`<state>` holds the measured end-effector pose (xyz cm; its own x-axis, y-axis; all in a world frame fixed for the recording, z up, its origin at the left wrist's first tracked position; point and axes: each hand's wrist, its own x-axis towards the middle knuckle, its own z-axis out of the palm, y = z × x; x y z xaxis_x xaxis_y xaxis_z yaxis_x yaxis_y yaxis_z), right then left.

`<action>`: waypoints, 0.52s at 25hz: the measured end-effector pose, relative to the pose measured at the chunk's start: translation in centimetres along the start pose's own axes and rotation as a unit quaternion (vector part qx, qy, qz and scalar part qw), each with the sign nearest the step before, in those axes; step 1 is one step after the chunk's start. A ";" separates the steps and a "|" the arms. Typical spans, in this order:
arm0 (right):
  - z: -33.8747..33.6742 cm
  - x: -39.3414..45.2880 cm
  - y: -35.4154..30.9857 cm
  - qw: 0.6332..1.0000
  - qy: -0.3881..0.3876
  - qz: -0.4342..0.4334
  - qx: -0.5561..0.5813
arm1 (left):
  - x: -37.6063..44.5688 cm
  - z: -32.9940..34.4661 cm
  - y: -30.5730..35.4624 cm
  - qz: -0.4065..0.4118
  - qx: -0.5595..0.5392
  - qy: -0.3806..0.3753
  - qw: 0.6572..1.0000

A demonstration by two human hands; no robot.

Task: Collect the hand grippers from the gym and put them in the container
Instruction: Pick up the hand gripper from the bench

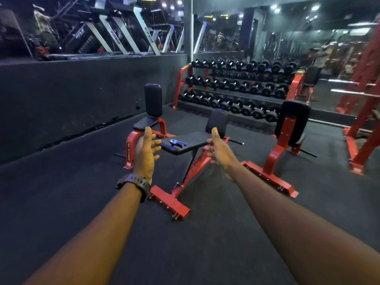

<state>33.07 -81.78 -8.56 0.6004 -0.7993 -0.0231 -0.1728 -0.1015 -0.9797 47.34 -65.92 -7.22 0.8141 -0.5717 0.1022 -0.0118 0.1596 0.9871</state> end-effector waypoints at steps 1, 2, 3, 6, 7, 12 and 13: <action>0.2 3.4 0.3 1.000 -0.001 0.004 0.000 | 3.2 0.8 -0.7 -0.001 0.004 -0.005 1.000; 0.3 6.9 0.8 1.000 0.002 0.009 0.000 | 6.4 1.6 -1.6 -0.002 0.010 -0.004 1.000; 0.6 10.2 1.4 1.000 0.002 0.012 0.001 | 9.3 2.4 -2.5 -0.005 0.015 -0.002 1.000; 1.3 20.7 4.1 1.000 -0.010 0.018 0.015 | 18.2 4.9 -5.8 -0.014 0.028 0.015 0.999; 1.5 23.7 4.9 1.000 -0.010 0.024 0.012 | 20.6 5.6 -6.7 -0.021 0.033 0.024 0.999; 2.4 37.5 6.8 0.997 -0.041 0.063 -0.024 | 32.5 8.8 -10.4 -0.053 0.054 0.056 0.996; 2.8 40.1 6.9 0.996 -0.048 0.068 -0.028 | 34.9 9.4 -11.0 -0.057 0.054 0.058 0.995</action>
<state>58.14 -112.84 -16.83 0.6406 -0.7473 -0.1765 -0.2994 -0.0314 -0.9536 70.46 -95.18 -13.41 0.8751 -0.4836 -0.0191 0.0268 0.0089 0.9996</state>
